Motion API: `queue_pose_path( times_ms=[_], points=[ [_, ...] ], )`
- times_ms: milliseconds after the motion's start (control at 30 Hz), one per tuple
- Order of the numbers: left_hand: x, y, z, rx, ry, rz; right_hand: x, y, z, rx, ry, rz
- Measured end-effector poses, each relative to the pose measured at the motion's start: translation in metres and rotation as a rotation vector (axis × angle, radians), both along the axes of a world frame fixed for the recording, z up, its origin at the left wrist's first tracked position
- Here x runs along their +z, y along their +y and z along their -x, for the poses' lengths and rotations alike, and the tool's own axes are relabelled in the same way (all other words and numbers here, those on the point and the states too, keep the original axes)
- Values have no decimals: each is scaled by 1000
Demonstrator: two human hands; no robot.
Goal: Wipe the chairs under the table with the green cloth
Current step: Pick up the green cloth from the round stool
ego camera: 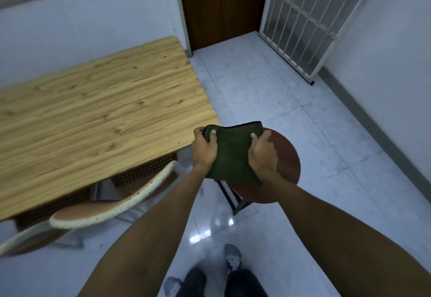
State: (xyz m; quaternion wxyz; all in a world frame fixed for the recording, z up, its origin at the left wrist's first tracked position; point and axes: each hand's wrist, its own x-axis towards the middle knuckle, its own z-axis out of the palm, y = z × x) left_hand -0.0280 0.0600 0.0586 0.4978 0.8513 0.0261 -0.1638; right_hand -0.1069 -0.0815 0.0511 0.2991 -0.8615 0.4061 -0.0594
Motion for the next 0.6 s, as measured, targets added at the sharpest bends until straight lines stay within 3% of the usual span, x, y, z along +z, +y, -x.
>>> queue_pose_path(
  times_ms=[300, 467, 600],
  points=[
    [89, 185, 23, 66, -401, -243, 83, 158, -12, 301, -71, 13],
    [91, 304, 33, 130, -440, -386, 100, 271, -19, 449, -117, 12],
    [81, 375, 34, 102, -356, -516, 90, 346, -20, 499, -90, 90]
  ],
)
